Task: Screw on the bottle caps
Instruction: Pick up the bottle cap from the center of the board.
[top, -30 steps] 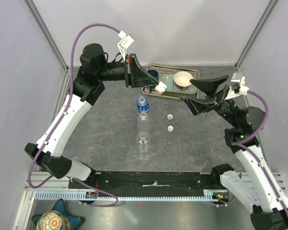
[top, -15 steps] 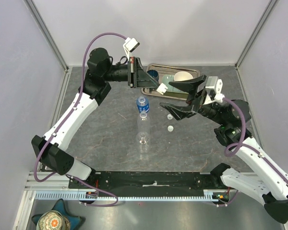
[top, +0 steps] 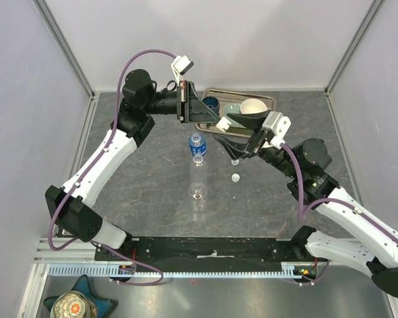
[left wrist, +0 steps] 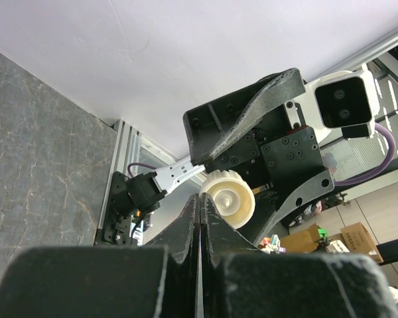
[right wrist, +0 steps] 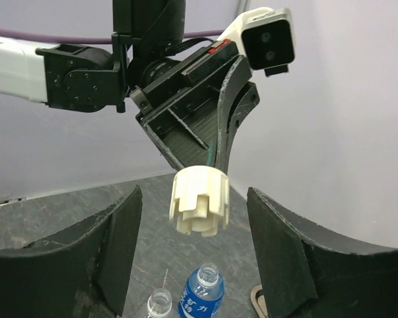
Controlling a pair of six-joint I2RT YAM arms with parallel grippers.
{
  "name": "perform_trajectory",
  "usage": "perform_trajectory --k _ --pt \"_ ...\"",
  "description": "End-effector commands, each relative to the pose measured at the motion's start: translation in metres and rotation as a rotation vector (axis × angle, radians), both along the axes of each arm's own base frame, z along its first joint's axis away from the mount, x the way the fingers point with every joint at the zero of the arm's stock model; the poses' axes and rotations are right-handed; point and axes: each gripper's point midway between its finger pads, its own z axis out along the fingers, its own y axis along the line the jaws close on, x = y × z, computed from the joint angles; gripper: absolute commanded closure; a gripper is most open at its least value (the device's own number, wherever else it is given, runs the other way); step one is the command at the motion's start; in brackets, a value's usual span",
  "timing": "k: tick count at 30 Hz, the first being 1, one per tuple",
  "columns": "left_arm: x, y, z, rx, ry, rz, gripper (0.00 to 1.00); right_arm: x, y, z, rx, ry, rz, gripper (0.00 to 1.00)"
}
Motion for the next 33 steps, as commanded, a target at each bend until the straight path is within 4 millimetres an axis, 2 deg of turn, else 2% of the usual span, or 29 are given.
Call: perform_trajectory --k 1,9,18,20,23,24,25,27,33 --pt "-0.009 0.006 0.007 -0.013 0.001 -0.026 0.98 0.002 -0.012 0.022 0.07 -0.06 -0.067 0.33" --pt "-0.011 0.008 0.008 -0.017 0.002 -0.032 0.98 0.008 -0.008 0.016 0.055 -0.022 -0.07 0.55" --pt "-0.013 0.011 0.011 -0.026 -0.002 -0.03 0.98 0.012 -0.013 0.015 0.078 0.004 -0.103 0.53" --pt "-0.013 0.011 0.011 -0.027 0.0 -0.031 0.98 0.013 -0.014 0.016 0.086 0.009 -0.11 0.58" --pt "-0.014 0.012 0.011 -0.028 0.0 -0.031 0.98 0.013 -0.014 0.018 0.093 0.023 -0.105 0.76" --pt "-0.014 0.012 0.01 -0.026 0.001 -0.029 0.98 0.014 -0.013 0.017 0.094 0.03 -0.103 0.85" --pt "-0.014 0.012 0.009 -0.025 0.004 -0.028 0.98 0.014 -0.013 0.02 0.098 0.029 -0.1 0.88" --pt "-0.014 0.012 0.008 -0.025 0.004 -0.028 0.98 0.013 -0.01 0.019 0.096 0.044 -0.087 0.92" --pt "-0.013 0.012 0.006 -0.024 0.006 -0.021 0.97 0.01 -0.002 0.023 0.088 0.076 -0.041 0.96"
